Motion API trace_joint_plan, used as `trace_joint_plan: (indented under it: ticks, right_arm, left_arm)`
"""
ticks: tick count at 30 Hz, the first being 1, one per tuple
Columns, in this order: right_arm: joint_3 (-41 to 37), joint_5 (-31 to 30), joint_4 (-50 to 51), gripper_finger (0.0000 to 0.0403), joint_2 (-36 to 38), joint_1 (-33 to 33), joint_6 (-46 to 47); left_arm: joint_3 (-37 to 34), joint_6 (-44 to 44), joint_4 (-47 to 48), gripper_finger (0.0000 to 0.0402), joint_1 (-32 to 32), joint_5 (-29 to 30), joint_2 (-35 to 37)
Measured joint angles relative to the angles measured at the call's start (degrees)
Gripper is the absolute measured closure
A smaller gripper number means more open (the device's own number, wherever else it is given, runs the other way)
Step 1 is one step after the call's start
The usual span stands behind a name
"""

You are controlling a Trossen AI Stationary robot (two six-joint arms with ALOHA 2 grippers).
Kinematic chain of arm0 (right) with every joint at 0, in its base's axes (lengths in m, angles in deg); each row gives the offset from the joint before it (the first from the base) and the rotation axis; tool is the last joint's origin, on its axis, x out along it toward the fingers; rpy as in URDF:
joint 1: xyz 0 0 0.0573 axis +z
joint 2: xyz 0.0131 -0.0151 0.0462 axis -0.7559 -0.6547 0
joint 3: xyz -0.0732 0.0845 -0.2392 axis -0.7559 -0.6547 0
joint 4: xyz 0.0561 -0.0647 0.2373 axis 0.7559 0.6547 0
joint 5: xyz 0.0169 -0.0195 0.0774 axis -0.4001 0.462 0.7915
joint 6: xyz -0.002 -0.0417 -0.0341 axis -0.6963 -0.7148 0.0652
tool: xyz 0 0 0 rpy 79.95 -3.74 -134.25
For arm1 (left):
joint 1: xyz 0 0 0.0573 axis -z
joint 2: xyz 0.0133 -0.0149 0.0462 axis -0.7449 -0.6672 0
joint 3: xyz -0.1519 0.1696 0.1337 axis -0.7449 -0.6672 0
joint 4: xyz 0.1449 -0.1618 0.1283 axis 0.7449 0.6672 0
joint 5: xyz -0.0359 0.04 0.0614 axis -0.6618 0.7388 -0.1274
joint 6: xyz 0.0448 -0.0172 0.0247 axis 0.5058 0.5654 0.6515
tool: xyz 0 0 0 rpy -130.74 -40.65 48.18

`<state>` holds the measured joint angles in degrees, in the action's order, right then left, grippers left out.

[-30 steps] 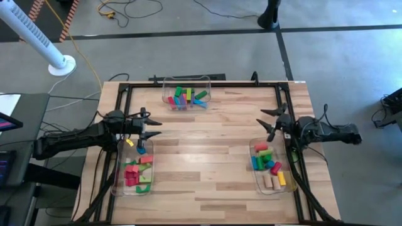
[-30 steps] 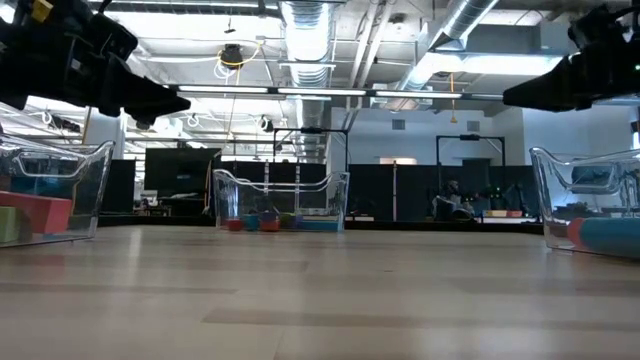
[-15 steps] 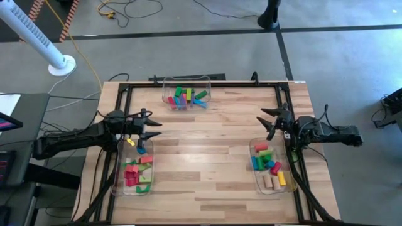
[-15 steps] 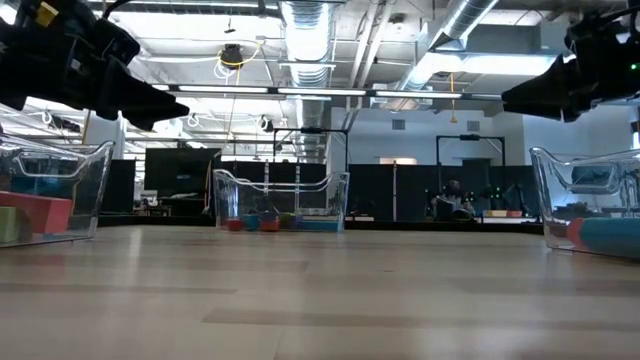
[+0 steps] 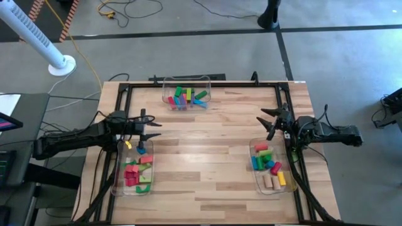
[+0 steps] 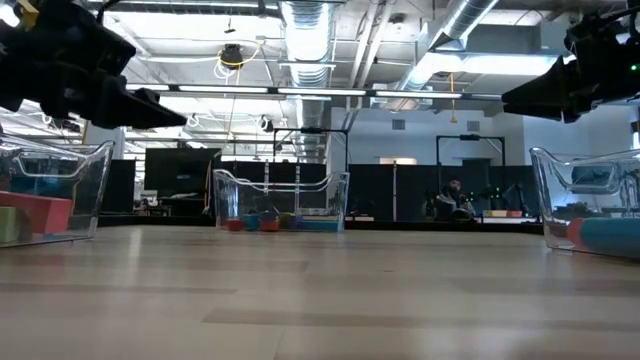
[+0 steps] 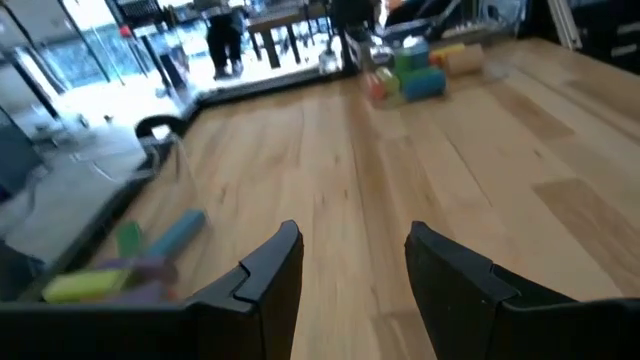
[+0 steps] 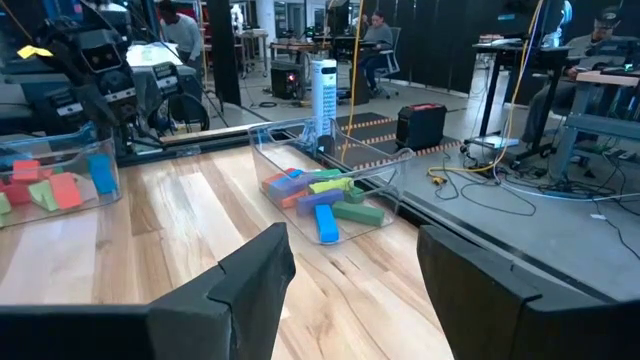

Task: Sort blocks by size
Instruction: Return to Home Position

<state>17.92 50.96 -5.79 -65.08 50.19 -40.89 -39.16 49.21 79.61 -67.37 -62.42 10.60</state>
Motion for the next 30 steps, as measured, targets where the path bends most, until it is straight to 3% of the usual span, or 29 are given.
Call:
trace_joint_plan:
  ticks: [14,30]
  right_arm:
    - [0.0,0.0,0.0,0.0153,0.0,0.0,0.0]
    - [0.0,0.0,0.0,0.0153,0.0,0.0,0.0]
  left_arm:
    - [0.2,-3.7,11.6,0.0234,0.0,-0.3,0.1]
    - [0.0,-16.6,11.8,0.0234,0.0,0.0,0.0]
